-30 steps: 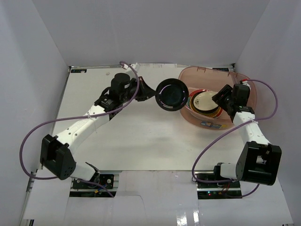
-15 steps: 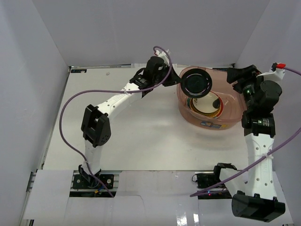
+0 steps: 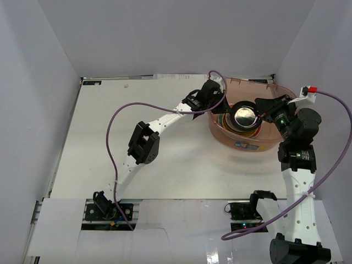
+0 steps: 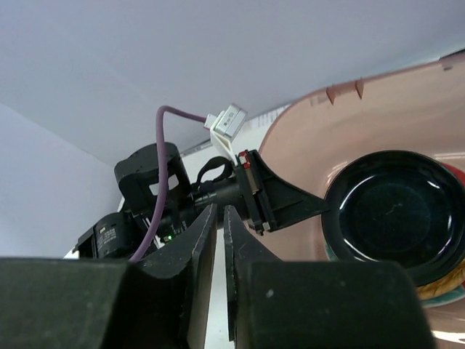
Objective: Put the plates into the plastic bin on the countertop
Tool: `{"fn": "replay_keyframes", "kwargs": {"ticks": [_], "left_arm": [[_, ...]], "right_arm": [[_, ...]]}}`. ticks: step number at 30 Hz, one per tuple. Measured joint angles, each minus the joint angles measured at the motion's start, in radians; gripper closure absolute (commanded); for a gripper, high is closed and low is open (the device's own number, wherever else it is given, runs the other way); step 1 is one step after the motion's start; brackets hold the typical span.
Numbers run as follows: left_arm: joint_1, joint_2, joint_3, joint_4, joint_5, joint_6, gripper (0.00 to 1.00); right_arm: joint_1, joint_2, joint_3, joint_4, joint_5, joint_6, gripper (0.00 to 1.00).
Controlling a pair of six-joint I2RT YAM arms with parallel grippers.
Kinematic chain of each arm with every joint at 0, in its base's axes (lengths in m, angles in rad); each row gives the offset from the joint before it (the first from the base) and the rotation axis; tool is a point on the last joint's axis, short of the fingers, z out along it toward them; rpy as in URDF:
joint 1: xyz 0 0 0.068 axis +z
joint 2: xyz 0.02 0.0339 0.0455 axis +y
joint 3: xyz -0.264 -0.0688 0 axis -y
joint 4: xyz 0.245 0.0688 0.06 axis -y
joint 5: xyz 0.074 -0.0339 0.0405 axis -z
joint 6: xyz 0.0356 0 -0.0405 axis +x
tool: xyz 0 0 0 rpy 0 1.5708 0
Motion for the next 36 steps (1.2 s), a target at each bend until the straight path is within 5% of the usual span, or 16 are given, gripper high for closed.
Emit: {"fn": "replay_keyframes", "kwargs": {"ticks": [2, 3, 7, 11, 17, 20, 22, 30, 36], "left_arm": [[-0.001, 0.016, 0.0, -0.004, 0.0, -0.004, 0.83], [0.0, 0.019, 0.0, -0.003, 0.0, -0.008, 0.68], [0.002, 0.018, 0.006, 0.017, -0.001, -0.016, 0.35], [0.002, 0.013, 0.006, 0.04, 0.008, -0.018, 0.13], [0.005, -0.123, -0.103, 0.08, 0.012, 0.027, 0.02], [0.005, -0.322, -0.267, 0.108, 0.004, 0.078, 0.02], [0.005, -0.479, -0.378, 0.137, -0.007, 0.12, 0.02], [0.005, -1.186, -0.879, 0.237, -0.135, 0.237, 0.02], [0.005, -1.555, -1.166, 0.183, -0.267, 0.285, 0.02]], "right_arm": [[0.011, 0.001, -0.023, -0.013, -0.003, -0.004, 0.83], [0.016, 0.001, -0.031, -0.016, -0.005, -0.004, 0.81], [0.025, -0.004, -0.041, -0.027, -0.009, -0.013, 0.76], [0.025, -0.015, -0.042, -0.032, -0.012, -0.026, 0.74], [0.03, -0.046, -0.042, -0.047, -0.048, -0.036, 0.61], [0.031, -0.061, -0.042, -0.052, -0.073, -0.045, 0.41], [0.032, -0.07, -0.042, -0.053, -0.093, -0.052, 0.1], [0.034, -0.107, 0.023, -0.106, -0.039, -0.153, 0.1], [0.034, -0.2, 0.052, -0.071, -0.023, -0.163, 0.1]]}}
